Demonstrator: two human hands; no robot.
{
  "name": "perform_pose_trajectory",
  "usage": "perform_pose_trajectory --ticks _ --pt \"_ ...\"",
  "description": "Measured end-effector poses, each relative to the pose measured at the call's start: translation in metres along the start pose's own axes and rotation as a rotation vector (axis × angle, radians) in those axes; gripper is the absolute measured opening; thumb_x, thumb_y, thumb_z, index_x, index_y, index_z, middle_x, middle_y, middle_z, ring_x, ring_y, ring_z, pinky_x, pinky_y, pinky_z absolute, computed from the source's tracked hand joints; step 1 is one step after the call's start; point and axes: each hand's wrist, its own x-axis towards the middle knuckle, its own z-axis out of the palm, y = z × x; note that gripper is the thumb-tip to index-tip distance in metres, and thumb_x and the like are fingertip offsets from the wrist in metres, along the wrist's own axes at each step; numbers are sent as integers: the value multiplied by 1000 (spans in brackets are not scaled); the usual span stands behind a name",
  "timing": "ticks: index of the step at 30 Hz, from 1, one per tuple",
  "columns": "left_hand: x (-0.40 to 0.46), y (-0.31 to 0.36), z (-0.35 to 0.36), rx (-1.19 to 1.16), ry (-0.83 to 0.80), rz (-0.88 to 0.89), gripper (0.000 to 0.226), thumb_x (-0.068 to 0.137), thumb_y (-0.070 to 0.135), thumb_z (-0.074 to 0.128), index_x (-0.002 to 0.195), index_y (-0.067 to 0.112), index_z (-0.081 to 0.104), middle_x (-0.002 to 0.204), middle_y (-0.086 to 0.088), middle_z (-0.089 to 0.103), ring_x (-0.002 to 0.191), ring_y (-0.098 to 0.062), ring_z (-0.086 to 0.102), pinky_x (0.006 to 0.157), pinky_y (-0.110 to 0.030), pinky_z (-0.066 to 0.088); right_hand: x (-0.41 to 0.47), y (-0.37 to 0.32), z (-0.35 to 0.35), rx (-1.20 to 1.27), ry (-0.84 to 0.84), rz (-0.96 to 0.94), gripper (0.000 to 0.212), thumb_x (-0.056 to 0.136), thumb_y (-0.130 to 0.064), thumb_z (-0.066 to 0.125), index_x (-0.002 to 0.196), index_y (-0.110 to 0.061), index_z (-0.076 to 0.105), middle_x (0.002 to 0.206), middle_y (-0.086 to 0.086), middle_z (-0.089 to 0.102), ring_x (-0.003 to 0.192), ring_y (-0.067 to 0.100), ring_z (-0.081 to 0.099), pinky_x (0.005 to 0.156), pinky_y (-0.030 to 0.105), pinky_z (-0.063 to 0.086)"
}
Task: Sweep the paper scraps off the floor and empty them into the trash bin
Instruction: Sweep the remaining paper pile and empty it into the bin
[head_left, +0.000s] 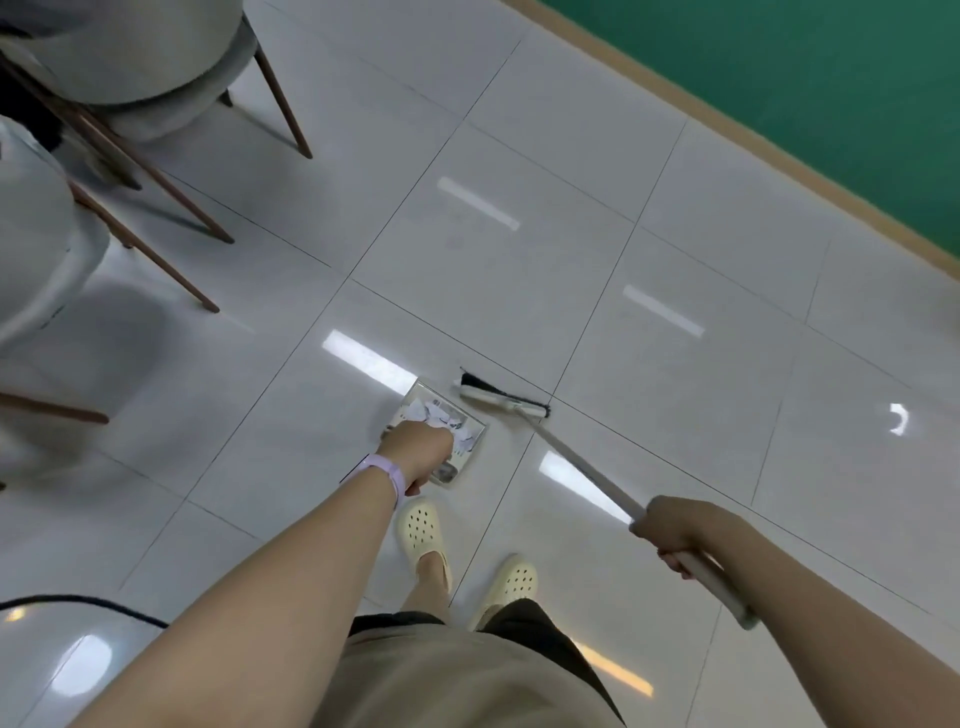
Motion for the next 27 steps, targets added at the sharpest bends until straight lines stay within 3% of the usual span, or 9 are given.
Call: perform_pose_trajectory --ticks 3,7,19,24,27 --pt "-6 -4 -6 23 5 22 20 87 15 53 68 11 54 61 -8 54 51 -23 50 50 -22 45 -18 29 -7 70 -19 -25 33 100 -32 48 110 -1 49 52 10 52 37 21 46 47 28 48" --pt "-9 -5 -9 12 -16 48 22 80 6 50 64 16 37 69 -9 43 65 -25 38 62 -29 32 -35 50 4 87 22 -64 31 99 -39 48 99 -8 50 60 9 54 39 20 49 49 31 51" --pt "-3 -8 0 -10 34 21 1 75 10 51 75 11 52 64 -8 47 54 -23 38 50 -24 35 -8 7 15 362 127 -129 32 96 -35 52 100 -3 50 58 8 52 39 17 47 47 26 48" --pt "2 -2 2 -3 5 -17 10 77 9 52 85 7 57 64 -8 45 52 -22 37 50 -24 34 9 -30 55 356 14 -154 30 101 -27 49 111 1 52 60 6 56 42 15 50 48 26 51" --pt "1 4 5 -7 -10 -37 10 81 10 52 88 6 57 62 -8 48 50 -21 39 52 -24 35 7 -34 80 267 -113 -147 15 98 -14 48 104 -2 55 65 8 58 49 19 55 63 35 59"
